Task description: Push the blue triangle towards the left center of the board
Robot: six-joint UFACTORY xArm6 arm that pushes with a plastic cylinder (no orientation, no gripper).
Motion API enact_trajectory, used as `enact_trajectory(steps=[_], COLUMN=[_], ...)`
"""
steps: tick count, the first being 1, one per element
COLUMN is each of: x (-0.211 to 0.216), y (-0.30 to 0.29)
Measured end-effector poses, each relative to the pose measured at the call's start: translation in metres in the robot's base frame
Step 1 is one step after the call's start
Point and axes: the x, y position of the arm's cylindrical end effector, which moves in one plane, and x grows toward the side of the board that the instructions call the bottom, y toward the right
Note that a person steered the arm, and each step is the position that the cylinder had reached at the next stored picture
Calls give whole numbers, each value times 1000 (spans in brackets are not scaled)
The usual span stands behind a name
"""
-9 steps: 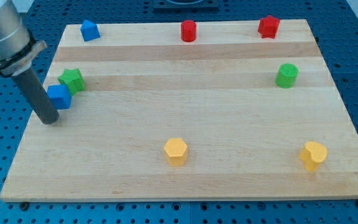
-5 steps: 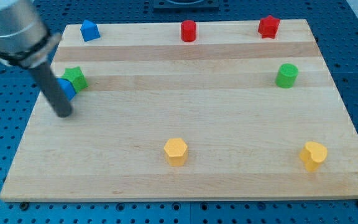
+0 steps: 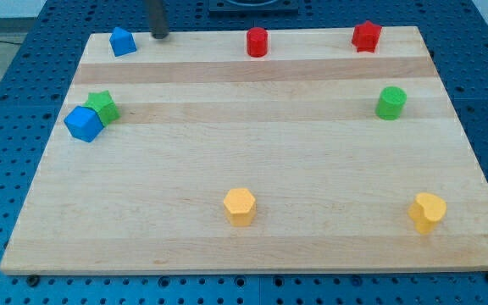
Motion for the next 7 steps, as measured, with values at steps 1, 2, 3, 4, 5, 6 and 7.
enact_trajectory(steps=[1,2,3,4,5,6,7], x=[0,8,31,52,66,76,61], y=[-46,-51,-50,-37,-5,-4,-10])
